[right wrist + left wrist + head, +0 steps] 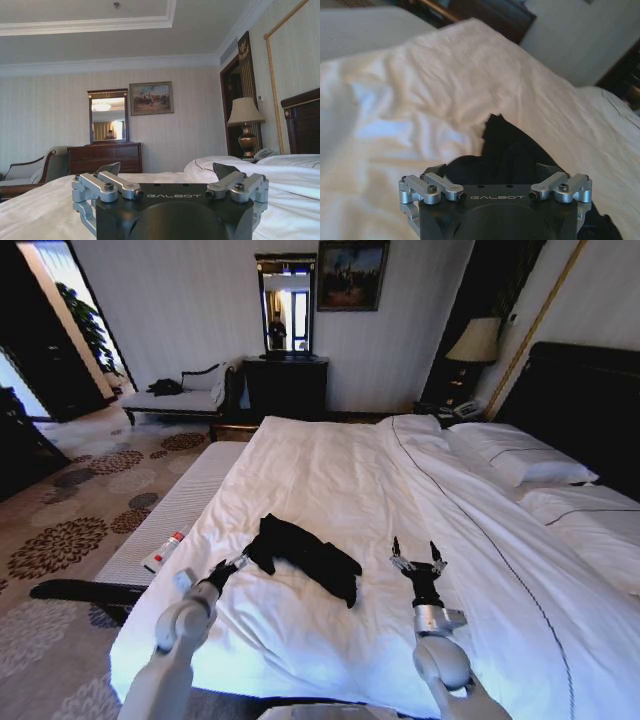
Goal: Fold the clothes on the bed.
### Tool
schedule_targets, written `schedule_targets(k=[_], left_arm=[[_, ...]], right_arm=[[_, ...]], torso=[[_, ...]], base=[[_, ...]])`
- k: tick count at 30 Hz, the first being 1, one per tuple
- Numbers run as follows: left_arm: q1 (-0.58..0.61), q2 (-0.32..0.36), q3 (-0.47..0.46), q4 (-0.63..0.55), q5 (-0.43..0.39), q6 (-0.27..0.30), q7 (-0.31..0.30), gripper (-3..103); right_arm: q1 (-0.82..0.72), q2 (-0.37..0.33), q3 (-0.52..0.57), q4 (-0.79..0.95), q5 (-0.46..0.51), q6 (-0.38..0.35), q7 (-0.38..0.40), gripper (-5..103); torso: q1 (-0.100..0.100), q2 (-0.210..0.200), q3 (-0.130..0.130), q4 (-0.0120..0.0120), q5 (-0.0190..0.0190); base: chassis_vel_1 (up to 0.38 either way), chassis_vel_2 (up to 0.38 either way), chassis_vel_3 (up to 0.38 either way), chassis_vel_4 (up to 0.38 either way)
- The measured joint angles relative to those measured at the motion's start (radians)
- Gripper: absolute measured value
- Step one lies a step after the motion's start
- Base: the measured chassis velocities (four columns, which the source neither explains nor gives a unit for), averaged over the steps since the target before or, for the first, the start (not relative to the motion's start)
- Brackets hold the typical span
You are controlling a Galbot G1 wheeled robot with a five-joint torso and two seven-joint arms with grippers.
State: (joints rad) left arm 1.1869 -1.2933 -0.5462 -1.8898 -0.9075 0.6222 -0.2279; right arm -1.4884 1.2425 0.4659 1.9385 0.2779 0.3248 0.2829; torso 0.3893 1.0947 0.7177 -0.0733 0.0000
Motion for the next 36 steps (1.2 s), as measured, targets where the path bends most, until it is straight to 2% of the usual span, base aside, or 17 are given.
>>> schedule_targets(k=[1,5,9,14,17,18,20,23,25,29,32,36], left_arm=[[-0.037,0.012,0.018,0.013,-0.021,0.022,-0.018,100],[-0.084,0.023,0.042,0.030,-0.044,0.051,-0.046,100],[-0.192,0.022,0.090,0.103,-0.083,0.115,-0.132,100],[-0.247,0.005,0.117,0.157,-0.108,0.121,-0.180,100],[-0.259,-0.002,0.125,0.162,-0.117,0.121,-0.189,100],[-0.260,-0.005,0.129,0.159,-0.126,0.121,-0.195,103],[-0.258,-0.007,0.131,0.149,-0.137,0.121,-0.200,100],[-0.242,-0.012,0.136,0.139,-0.142,0.120,-0.204,85],[-0.238,-0.015,0.137,0.138,-0.142,0.119,-0.204,85],[-0.228,-0.025,0.136,0.137,-0.139,0.118,-0.204,64],[-0.224,-0.026,0.134,0.135,-0.137,0.117,-0.203,58],[-0.219,-0.026,0.126,0.134,-0.138,0.115,-0.201,36]], right_arm=[[0.010,0.001,-0.003,-0.007,-0.001,0.002,0.000,100],[0.019,0.001,-0.005,-0.013,-0.001,0.003,-0.001,100],[0.023,0.001,-0.002,-0.017,-0.001,0.007,-0.003,100],[0.020,0.001,0.005,-0.017,-0.002,0.010,-0.004,100],[0.019,0.001,0.009,-0.016,-0.003,0.010,-0.005,100],[0.017,0.001,0.011,-0.014,-0.005,0.011,-0.005,100],[0.016,0.001,0.013,-0.013,-0.006,0.011,-0.005,100],[0.015,0.001,0.014,-0.012,-0.012,0.012,-0.006,100],[0.015,0.001,0.014,-0.012,-0.014,0.012,-0.006,100],[0.013,0.001,0.014,-0.012,-0.019,0.013,-0.006,100],[0.011,0.001,0.014,-0.012,-0.020,0.013,-0.007,100],[0.010,0.000,0.017,-0.011,-0.022,0.015,-0.007,100]], torso=[[0.000,0.000,0.000,0.0000,0.0001],[0.000,0.000,0.000,-0.0001,0.0001],[0.000,0.000,0.000,-0.0002,0.0001],[0.000,0.000,0.000,-0.0001,0.0000],[0.000,0.000,0.000,-0.0002,0.0000],[0.000,0.000,0.000,-0.0001,0.0001],[0.000,0.000,0.000,-0.0001,0.0001],[0.000,0.000,0.000,0.0000,0.0000],[0.000,0.000,0.000,0.0000,0.0001],[0.000,0.000,0.000,0.0000,0.0001],[0.000,0.000,0.000,0.0000,0.0001],[0.000,0.000,0.000,0.0000,0.0001]], base=[[0.000,0.000,0.000,0.000],[0.000,0.000,0.000,0.000],[0.000,0.000,0.000,0.000],[0.000,0.000,0.000,0.000],[0.000,0.000,0.000,0.000],[0.000,0.000,0.000,0.000],[0.000,0.000,0.000,0.000],[0.000,0.000,0.000,0.000],[0.000,0.000,0.000,0.000],[0.000,0.000,0.000,0.000],[0.000,0.000,0.000,0.000],[0.000,0.000,0.000,0.000]])
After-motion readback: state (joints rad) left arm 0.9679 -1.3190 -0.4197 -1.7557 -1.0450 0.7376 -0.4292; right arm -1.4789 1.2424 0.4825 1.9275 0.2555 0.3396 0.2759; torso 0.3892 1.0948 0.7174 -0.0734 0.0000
